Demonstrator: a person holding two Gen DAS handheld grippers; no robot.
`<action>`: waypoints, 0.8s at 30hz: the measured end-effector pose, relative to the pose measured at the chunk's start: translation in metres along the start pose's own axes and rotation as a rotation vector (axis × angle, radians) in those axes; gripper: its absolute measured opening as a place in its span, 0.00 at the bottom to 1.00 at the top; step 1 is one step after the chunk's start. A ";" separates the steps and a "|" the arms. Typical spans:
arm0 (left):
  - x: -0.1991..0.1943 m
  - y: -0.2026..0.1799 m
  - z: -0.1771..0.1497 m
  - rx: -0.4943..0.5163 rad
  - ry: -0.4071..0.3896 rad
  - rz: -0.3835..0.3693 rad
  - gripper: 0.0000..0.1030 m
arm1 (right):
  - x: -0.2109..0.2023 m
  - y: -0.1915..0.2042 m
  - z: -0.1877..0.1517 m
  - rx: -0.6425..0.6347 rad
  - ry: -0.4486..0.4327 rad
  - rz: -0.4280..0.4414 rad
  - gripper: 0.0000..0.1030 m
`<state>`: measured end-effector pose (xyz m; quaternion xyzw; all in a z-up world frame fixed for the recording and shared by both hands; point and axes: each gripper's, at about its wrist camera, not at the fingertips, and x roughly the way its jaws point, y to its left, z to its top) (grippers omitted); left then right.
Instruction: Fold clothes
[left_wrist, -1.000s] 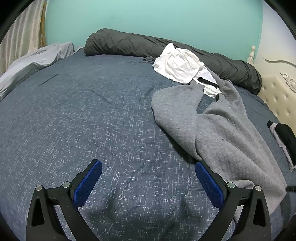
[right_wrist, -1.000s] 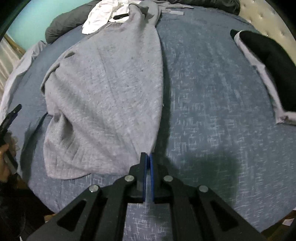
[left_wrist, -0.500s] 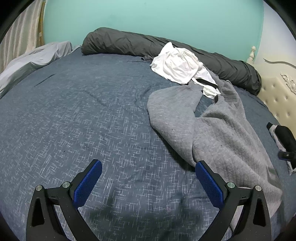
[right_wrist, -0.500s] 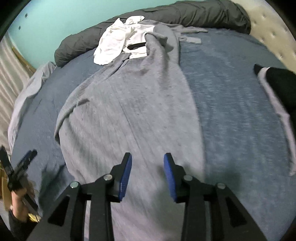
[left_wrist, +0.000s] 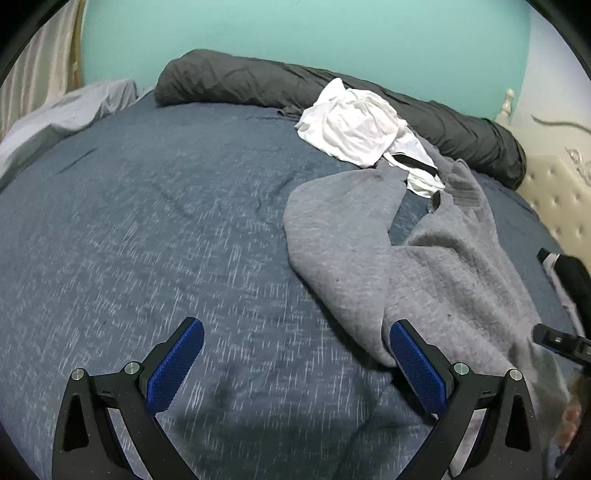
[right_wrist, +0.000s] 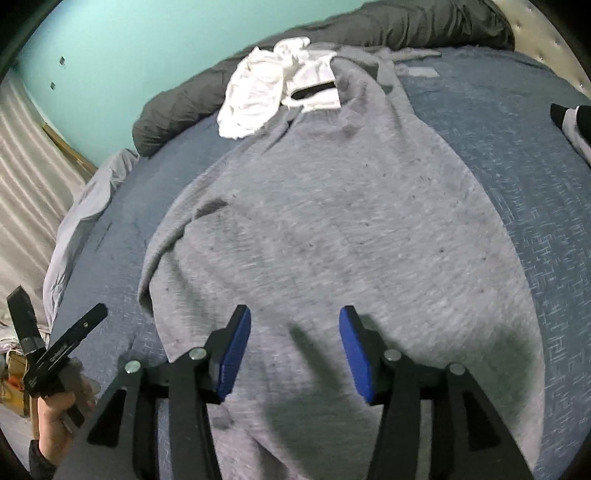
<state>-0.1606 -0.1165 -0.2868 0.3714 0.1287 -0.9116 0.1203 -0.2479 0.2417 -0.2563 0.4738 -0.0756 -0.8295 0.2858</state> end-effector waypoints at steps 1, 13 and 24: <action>0.004 -0.003 0.001 0.006 0.004 0.004 1.00 | -0.002 0.001 -0.002 -0.014 -0.015 0.003 0.57; 0.036 -0.026 0.024 0.052 0.006 0.038 1.00 | 0.009 -0.031 -0.020 0.039 -0.069 0.067 0.60; 0.072 -0.046 0.030 0.067 0.073 -0.009 1.00 | 0.018 -0.040 -0.015 0.064 -0.059 0.118 0.61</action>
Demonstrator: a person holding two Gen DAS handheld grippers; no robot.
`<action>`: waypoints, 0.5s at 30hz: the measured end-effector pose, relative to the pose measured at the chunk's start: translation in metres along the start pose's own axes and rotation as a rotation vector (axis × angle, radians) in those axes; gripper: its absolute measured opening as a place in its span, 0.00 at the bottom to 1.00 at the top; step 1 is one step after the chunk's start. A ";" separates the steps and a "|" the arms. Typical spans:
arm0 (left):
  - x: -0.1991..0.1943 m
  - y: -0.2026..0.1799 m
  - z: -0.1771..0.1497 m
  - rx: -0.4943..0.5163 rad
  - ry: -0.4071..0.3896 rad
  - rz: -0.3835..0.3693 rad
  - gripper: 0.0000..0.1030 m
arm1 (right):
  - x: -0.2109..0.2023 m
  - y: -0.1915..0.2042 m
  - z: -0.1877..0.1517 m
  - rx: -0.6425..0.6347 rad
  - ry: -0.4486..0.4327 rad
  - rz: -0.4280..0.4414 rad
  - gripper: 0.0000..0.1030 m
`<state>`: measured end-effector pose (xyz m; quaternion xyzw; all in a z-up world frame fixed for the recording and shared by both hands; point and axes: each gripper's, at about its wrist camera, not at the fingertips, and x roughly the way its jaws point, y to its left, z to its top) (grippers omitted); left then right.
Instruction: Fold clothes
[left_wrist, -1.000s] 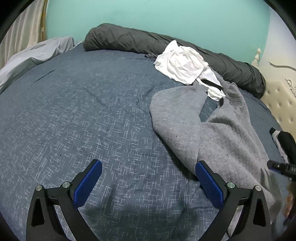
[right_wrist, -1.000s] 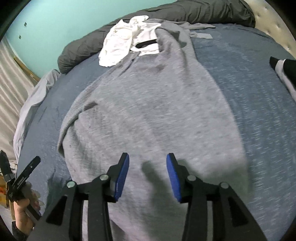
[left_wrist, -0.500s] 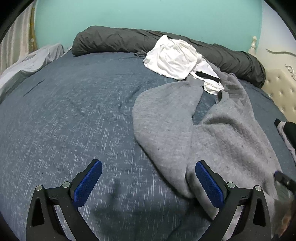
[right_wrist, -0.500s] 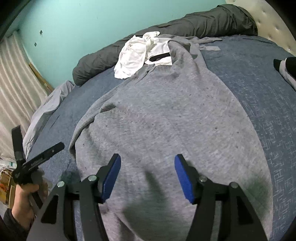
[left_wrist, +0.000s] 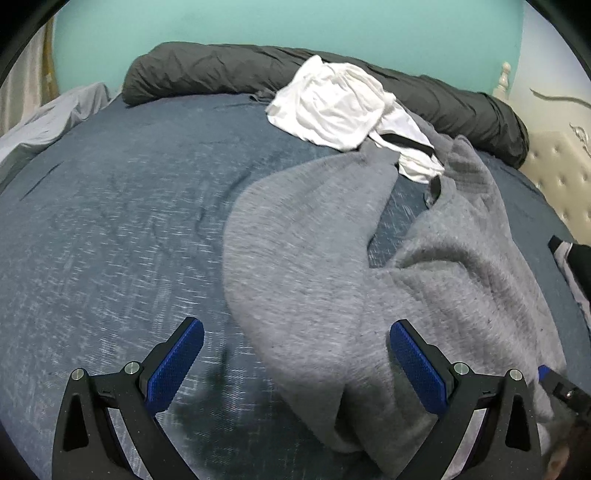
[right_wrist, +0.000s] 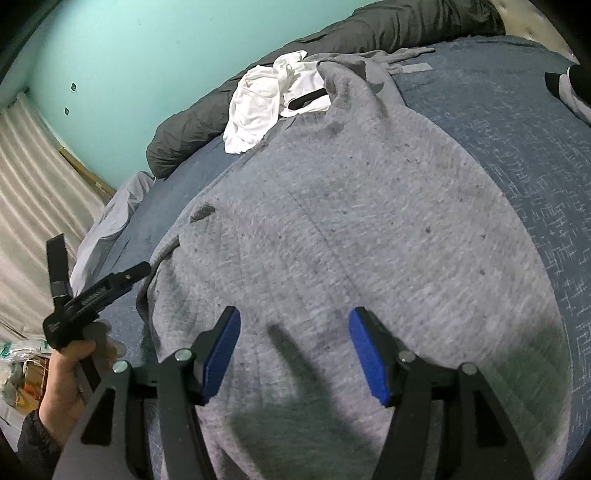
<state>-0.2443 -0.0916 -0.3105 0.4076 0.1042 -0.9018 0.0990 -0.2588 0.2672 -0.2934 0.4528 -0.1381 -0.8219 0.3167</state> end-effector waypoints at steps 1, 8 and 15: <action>0.004 -0.002 -0.001 0.008 0.007 0.001 1.00 | 0.000 -0.001 0.000 0.005 0.001 0.004 0.61; 0.005 0.004 0.004 -0.007 0.006 -0.013 0.98 | 0.004 -0.007 0.001 0.019 0.009 0.018 0.61; 0.000 -0.003 0.031 0.033 -0.020 -0.018 0.95 | -0.001 -0.011 0.010 0.048 -0.011 0.035 0.61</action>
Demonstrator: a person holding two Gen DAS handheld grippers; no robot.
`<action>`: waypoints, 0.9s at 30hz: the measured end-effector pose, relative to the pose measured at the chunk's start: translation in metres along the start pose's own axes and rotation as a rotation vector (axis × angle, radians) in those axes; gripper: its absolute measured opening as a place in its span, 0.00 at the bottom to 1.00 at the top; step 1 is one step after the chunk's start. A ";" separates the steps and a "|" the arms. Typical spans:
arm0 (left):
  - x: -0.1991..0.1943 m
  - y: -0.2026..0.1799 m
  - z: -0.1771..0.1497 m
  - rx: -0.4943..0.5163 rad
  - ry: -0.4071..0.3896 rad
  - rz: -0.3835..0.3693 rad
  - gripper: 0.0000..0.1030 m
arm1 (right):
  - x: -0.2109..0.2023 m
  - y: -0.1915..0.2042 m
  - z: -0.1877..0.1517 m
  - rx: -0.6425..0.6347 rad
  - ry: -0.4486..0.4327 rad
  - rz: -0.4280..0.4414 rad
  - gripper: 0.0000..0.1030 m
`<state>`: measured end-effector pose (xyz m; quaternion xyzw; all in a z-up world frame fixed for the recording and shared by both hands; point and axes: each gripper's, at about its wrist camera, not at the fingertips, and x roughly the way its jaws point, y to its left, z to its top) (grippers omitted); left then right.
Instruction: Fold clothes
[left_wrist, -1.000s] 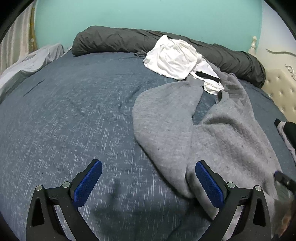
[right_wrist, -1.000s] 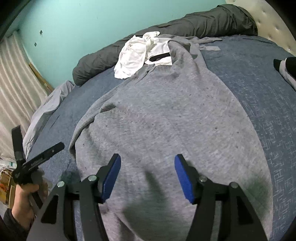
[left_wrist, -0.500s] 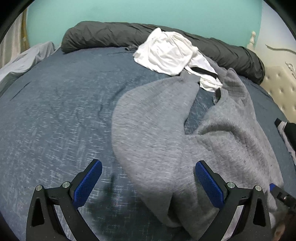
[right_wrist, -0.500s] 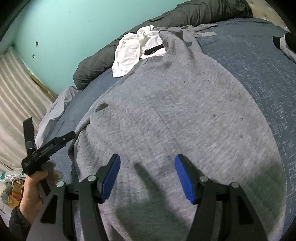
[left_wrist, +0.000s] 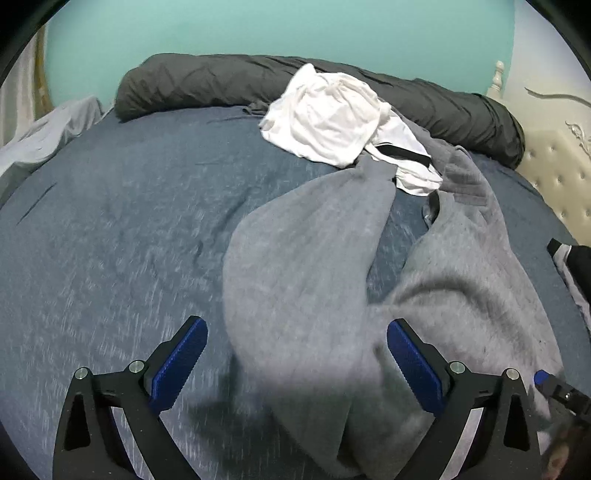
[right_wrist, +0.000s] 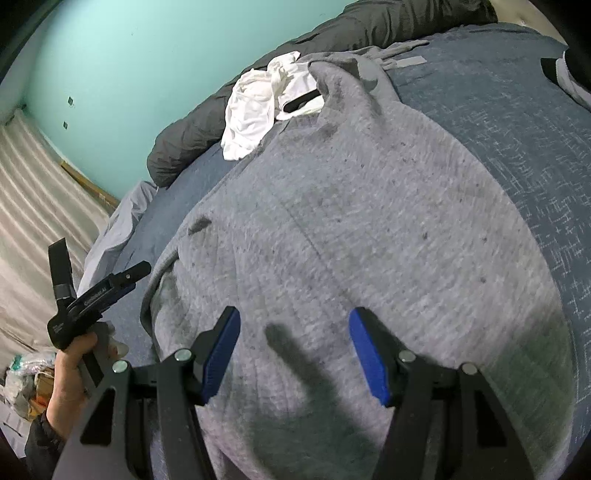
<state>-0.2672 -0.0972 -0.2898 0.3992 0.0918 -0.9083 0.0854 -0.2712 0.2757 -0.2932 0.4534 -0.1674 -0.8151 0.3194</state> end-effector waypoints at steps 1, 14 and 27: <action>0.003 -0.002 0.005 0.007 0.008 -0.006 0.92 | -0.002 -0.001 0.002 0.000 -0.005 0.000 0.61; 0.090 -0.047 0.038 0.196 0.257 0.031 0.60 | -0.008 -0.007 0.012 0.004 -0.018 0.001 0.61; 0.026 0.009 0.046 0.127 0.169 0.048 0.03 | -0.001 -0.003 0.012 0.015 0.044 -0.003 0.63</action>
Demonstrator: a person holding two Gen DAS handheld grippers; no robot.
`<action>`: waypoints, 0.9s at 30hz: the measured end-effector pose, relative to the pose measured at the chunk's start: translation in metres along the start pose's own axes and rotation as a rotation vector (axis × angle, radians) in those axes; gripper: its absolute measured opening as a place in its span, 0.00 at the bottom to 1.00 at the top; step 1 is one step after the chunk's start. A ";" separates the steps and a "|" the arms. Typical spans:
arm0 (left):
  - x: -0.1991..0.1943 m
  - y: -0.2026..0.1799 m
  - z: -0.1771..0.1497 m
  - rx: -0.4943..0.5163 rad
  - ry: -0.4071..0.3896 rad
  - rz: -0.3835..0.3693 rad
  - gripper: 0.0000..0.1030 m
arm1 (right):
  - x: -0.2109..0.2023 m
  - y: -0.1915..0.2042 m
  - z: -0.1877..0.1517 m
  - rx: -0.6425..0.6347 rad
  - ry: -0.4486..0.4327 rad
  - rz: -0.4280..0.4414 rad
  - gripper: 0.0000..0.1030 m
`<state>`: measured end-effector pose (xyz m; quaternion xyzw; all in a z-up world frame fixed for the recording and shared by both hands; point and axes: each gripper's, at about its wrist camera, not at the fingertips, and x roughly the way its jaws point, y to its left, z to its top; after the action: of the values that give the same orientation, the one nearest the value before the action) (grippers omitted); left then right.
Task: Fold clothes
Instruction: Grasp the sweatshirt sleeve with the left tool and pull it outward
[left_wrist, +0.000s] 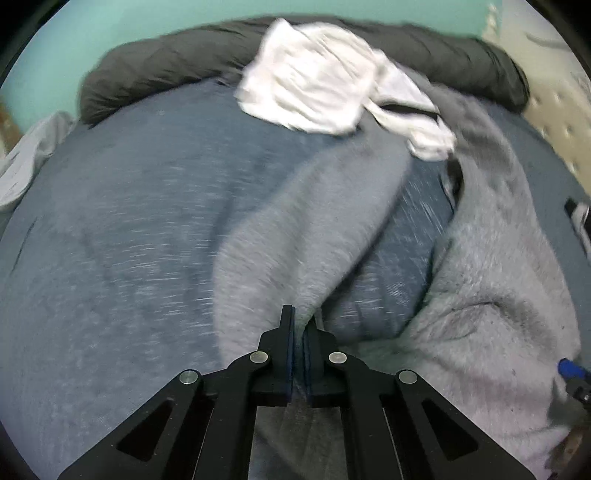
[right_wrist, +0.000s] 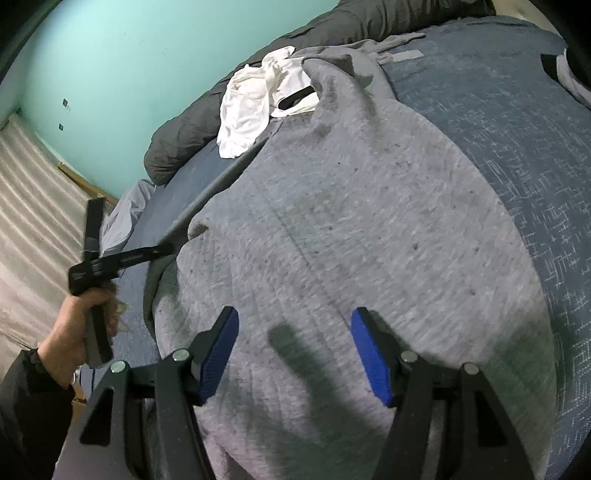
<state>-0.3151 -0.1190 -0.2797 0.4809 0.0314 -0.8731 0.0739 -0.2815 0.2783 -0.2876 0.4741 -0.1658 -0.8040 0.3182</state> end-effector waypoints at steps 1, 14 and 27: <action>-0.013 0.009 -0.003 -0.018 -0.022 0.005 0.03 | -0.001 0.000 0.000 0.002 -0.002 0.004 0.63; -0.060 0.131 -0.105 -0.285 0.037 0.091 0.13 | -0.009 0.004 0.002 0.017 -0.033 0.019 0.64; -0.031 0.044 -0.045 -0.030 -0.007 0.049 0.68 | -0.006 0.004 0.004 0.012 -0.028 0.023 0.64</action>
<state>-0.2540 -0.1532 -0.2770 0.4772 0.0322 -0.8722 0.1027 -0.2812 0.2791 -0.2791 0.4625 -0.1804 -0.8060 0.3223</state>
